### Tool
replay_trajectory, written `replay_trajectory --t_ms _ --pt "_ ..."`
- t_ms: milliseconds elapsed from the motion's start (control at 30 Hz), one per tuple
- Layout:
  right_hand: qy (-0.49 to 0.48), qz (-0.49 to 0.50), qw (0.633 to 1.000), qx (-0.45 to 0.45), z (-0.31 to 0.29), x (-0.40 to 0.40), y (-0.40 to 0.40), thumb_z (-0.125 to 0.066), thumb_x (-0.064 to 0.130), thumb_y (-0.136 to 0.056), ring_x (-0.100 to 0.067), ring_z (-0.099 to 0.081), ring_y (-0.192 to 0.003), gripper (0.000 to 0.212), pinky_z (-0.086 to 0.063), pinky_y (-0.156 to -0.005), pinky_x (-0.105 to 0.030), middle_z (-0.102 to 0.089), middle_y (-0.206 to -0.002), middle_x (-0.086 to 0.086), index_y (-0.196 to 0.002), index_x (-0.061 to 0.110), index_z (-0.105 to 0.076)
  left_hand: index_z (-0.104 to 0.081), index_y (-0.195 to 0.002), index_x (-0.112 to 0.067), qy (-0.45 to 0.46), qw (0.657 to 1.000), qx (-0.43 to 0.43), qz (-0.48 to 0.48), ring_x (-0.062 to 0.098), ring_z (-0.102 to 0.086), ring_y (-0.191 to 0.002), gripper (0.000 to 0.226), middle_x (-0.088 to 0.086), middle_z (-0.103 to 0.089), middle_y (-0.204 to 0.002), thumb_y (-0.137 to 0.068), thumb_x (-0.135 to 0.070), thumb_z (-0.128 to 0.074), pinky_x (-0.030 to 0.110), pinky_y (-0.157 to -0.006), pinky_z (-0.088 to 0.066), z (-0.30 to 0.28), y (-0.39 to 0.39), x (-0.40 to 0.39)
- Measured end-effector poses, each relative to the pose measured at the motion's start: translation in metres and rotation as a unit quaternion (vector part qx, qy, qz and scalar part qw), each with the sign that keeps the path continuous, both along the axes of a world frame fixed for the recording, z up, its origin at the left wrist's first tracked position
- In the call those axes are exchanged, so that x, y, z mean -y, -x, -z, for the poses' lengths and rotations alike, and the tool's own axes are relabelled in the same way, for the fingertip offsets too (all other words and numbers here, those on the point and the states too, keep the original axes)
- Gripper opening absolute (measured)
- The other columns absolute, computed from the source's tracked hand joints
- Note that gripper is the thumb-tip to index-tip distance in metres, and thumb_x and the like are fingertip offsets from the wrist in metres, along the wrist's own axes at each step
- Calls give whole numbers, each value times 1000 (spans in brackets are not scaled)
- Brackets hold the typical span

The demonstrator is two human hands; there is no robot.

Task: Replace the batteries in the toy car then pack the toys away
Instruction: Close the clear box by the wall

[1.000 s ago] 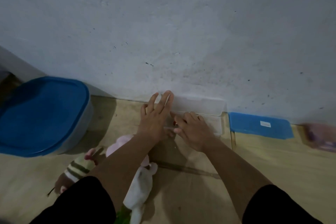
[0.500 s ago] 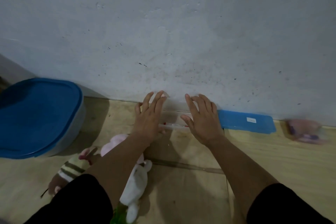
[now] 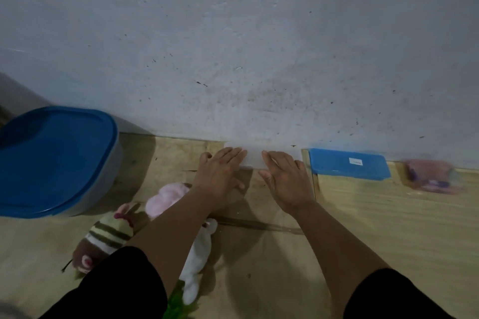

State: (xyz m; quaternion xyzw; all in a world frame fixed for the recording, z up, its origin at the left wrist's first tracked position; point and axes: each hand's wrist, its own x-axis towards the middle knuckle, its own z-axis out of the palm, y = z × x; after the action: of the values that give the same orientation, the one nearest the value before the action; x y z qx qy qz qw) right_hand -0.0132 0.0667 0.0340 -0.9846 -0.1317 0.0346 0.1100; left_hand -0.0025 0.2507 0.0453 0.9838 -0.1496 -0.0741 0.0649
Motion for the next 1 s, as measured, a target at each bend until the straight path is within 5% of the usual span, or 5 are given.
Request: replay_trajectory --t_ms 133,433,600,1000 --pt "-15 18 1000 -6 5 2 -7 -9 55 -91 -19 -21 -143 68 -5 -114 -31 -32 -152 1 -145 19 -28 -11 -151 -29 -12 1000 -15 -6 9 -9 -146 73 -12 -10 -159 -91 -51 -47 40 -106 -21 6 -8 2" --pt "-77 58 995 6 5 -5 -8 -17 48 -95 -20 -32 -138 59 -17 -114 -36 -44 -144 -1 -139 18 -41 -14 -150 -30 4 998 -62 -16 9 -10 -145 74 -13 -11 -159 -90 -46 -53 41 -112 -20 1 -15 2" --pt "-13 10 1000 26 -30 -14 -12 -28 41 -99 -19 -21 -143 49 -16 -116 -43 -31 -152 2 -145 25 -27 -6 -151 -30 5 998 -57 -25 9 -2 -147 79 -10 -7 -160 -90 -47 -53 46 -116 -11 -31 -3 -11" --pt "-68 -191 978 57 -105 -172 58 -35 38 -98 -18 -23 -142 54 -21 -111 -42 -31 -151 -1 -147 21 -22 -2 -151 -29 -29 968 3 -250 9 5 -147 92 -11 -5 -160 -83 -49 -62 49 -117 -11 -115 145 -194"
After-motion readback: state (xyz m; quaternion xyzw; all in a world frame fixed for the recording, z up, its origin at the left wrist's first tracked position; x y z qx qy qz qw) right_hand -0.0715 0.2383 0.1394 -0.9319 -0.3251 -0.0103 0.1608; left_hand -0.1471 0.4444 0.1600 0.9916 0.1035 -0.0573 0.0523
